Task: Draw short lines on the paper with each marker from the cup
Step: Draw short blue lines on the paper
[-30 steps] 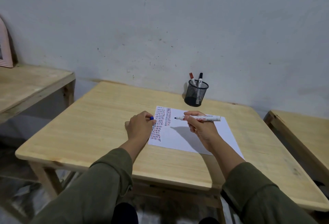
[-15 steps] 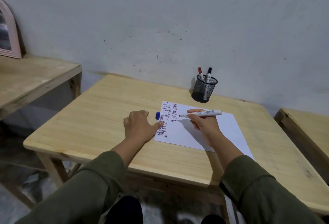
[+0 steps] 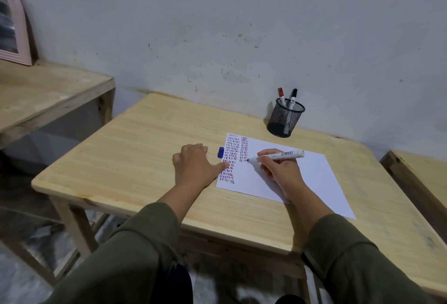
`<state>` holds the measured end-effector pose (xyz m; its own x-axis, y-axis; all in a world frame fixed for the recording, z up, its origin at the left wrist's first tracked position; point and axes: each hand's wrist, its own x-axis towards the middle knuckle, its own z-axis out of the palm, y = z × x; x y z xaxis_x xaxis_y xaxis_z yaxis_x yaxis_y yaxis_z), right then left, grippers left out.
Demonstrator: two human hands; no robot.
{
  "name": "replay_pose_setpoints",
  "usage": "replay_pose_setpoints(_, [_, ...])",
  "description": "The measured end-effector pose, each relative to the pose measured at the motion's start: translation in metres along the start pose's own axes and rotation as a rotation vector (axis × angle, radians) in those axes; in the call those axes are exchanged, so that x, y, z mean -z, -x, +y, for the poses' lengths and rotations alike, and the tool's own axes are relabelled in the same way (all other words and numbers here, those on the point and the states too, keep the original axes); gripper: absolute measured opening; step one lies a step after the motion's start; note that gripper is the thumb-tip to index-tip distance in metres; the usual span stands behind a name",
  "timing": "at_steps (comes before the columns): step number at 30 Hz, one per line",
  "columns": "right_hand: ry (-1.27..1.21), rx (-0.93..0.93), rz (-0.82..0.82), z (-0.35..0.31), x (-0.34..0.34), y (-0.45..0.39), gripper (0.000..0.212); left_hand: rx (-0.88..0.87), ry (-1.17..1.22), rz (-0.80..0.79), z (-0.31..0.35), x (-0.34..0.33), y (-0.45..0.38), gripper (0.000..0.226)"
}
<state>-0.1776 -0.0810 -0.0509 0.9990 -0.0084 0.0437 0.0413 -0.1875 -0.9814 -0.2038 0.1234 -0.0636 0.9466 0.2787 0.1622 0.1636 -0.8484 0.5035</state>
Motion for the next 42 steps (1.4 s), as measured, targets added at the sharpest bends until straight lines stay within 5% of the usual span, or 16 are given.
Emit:
replay_pose_setpoints(27, [-0.055,-0.024,0.007,-0.007,0.000,0.007,0.012,0.003,0.029,0.004,0.003,0.002,0.001,0.082])
replay_pose_setpoints(37, [-0.351,-0.117,-0.002,-0.021,0.000,0.011,0.011,-0.102,0.089,0.019,0.015,0.003,-0.007,0.036])
replay_pose_setpoints(42, [-0.204,-0.053,-0.020,-0.035,0.006,0.007,0.013,-0.073,0.089,0.037,0.019,-0.008,-0.029,0.027])
